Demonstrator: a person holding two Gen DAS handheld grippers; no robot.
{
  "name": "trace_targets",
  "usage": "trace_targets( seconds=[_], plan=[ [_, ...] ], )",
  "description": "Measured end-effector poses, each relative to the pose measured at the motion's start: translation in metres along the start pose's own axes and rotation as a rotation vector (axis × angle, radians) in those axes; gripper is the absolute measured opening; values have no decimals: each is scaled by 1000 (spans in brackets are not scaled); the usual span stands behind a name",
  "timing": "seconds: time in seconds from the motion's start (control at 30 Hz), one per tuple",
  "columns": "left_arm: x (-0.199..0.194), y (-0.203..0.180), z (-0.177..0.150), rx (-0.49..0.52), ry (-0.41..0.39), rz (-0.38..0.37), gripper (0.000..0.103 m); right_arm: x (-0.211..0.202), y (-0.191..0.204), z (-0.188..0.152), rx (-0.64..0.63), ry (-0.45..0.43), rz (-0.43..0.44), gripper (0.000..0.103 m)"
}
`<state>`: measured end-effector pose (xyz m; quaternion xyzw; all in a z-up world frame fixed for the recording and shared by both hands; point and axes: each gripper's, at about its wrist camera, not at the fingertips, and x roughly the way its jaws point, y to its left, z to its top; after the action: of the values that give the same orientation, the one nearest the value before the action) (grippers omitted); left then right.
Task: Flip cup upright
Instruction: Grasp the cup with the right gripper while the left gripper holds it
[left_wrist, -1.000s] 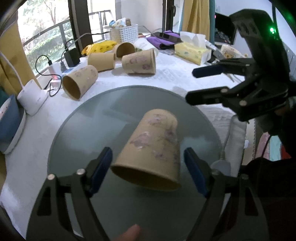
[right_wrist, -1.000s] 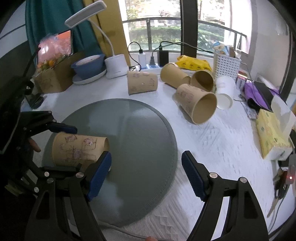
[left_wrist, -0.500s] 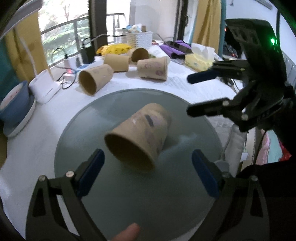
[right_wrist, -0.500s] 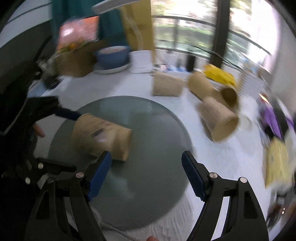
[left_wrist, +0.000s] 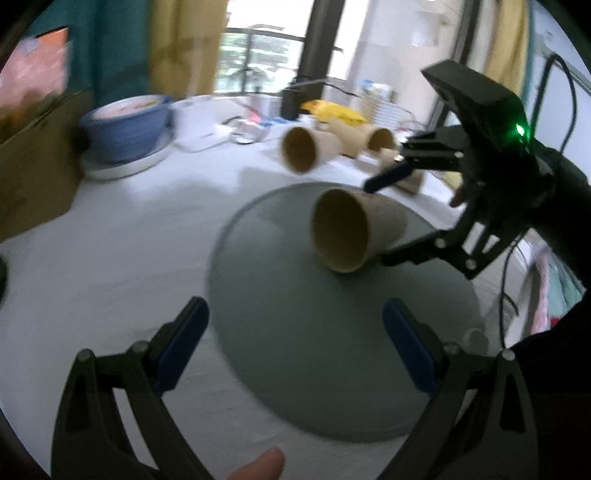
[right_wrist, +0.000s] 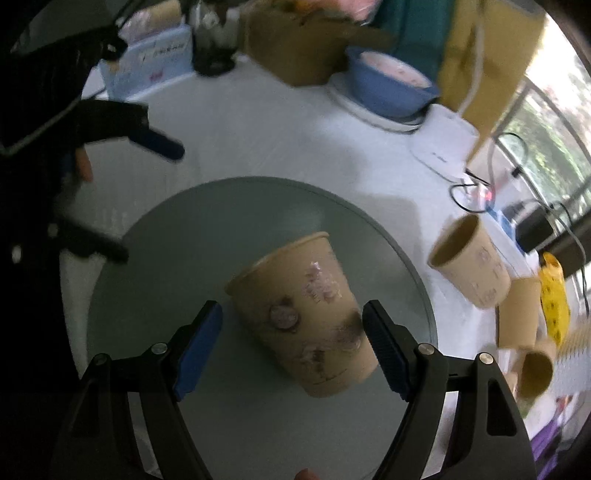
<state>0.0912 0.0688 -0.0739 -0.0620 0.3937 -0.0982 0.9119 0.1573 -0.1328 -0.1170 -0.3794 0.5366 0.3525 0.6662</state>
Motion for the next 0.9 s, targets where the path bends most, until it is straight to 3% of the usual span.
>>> trace_targets(
  seconds=[0.33,0.7,0.9],
  plan=[
    [-5,39,-15,-95,-22,76,96,38,9,34,-104,211,-17,81],
    [-6,52,-24,-136,-41,24,96,63,4,49,-168,345,-51,81],
    [-5,51,-28,-143,-42,14,96,57,-5,48,-137,322,-74,73]
  ],
)
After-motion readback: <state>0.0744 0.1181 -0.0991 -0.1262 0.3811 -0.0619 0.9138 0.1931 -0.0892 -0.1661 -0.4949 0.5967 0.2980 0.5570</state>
